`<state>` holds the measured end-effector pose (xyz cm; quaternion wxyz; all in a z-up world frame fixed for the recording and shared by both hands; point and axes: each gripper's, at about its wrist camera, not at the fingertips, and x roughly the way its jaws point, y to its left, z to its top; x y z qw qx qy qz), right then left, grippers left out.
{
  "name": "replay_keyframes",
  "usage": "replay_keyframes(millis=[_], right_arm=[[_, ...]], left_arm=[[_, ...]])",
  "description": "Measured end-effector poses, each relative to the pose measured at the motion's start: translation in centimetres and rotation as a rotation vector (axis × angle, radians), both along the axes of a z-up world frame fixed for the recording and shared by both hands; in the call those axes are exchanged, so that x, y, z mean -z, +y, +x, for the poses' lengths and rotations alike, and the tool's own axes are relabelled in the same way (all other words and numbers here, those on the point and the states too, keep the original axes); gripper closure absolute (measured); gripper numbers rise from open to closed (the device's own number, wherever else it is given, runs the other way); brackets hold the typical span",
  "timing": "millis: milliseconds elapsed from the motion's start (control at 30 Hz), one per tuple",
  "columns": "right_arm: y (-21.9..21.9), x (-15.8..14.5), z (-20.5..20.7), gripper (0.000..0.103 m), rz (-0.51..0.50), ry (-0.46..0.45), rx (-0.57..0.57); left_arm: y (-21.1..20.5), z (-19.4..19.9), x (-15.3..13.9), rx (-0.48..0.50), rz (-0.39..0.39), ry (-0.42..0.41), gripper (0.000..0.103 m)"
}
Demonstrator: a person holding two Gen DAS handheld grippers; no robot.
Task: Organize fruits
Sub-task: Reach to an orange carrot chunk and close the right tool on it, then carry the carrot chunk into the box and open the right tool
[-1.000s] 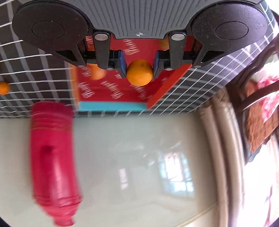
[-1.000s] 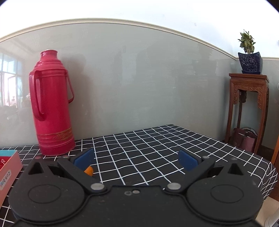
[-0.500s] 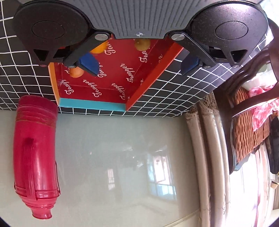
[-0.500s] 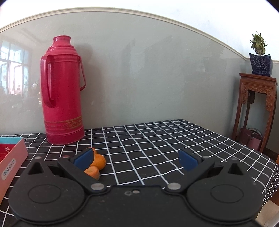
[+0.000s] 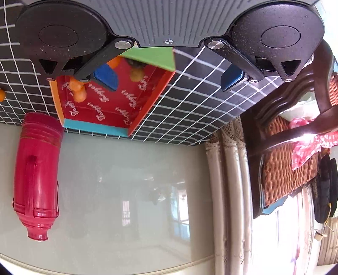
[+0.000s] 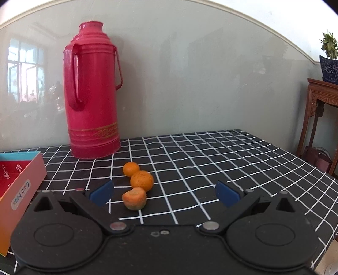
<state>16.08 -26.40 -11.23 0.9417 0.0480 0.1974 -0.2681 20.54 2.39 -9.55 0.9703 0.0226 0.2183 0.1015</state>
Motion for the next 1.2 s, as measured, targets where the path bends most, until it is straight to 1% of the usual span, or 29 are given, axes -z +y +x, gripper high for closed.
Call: replay_keyframes(millis=[133,267,367,500,567,633,667,700,733,767,833,933,1033,1200], right_arm=[[0.2,0.6,1.7,0.006,0.024,0.056,-0.02],[0.3,1.2,3.3,0.006,0.059,0.09,-0.033],[0.5,1.6,4.6,0.01,0.05,0.12,-0.044],[0.4,2.2,6.2,0.024,0.058,0.169,-0.062],[0.2,2.7,6.8,0.028,0.066,0.192,-0.062],[-0.1,3.1,7.4,0.042,0.08,0.208,-0.066],[-0.2,3.2,7.7,0.045,0.092,0.217,-0.068],[-0.4,3.5,7.9,0.054,0.105,0.225,-0.071],[-0.5,3.6,7.9,0.058,0.118,0.213,-0.077],[-0.6,3.6,7.9,0.058,0.121,0.209,-0.075],[-0.4,3.6,7.9,0.076,0.098,0.208,-0.081],[-0.3,3.6,7.6,0.076,0.108,0.196,-0.102],[0.6,3.2,7.0,0.076,0.093,0.175,-0.132],[3.4,1.2,5.3,0.076,0.052,0.07,-0.261]], left_arm=[[0.9,-1.3,0.5,-0.002,0.007,0.007,0.0],[1.6,-2.3,0.7,-0.008,0.028,-0.004,0.0],[2.1,-2.8,0.8,-0.014,0.04,-0.02,0.0],[3.2,-2.9,0.8,-0.041,0.039,-0.029,0.0],[3.8,-2.9,0.8,-0.053,0.026,-0.032,0.0],[4.2,-2.9,0.9,-0.064,0.016,-0.029,0.0],[4.4,-2.8,0.9,-0.067,0.01,-0.029,0.0],[4.5,-2.9,0.9,-0.069,0.004,-0.03,0.0],[4.6,-2.8,0.9,-0.071,0.001,-0.032,0.0],[4.5,-2.8,1.0,-0.072,0.002,-0.033,0.0],[4.6,-2.8,1.0,-0.071,0.0,-0.033,0.0],[4.6,-2.7,1.1,-0.071,-0.006,-0.03,0.0],[4.8,-2.6,1.0,-0.079,-0.018,-0.029,0.0],[5.6,-2.5,1.0,-0.106,-0.046,-0.026,0.0]])
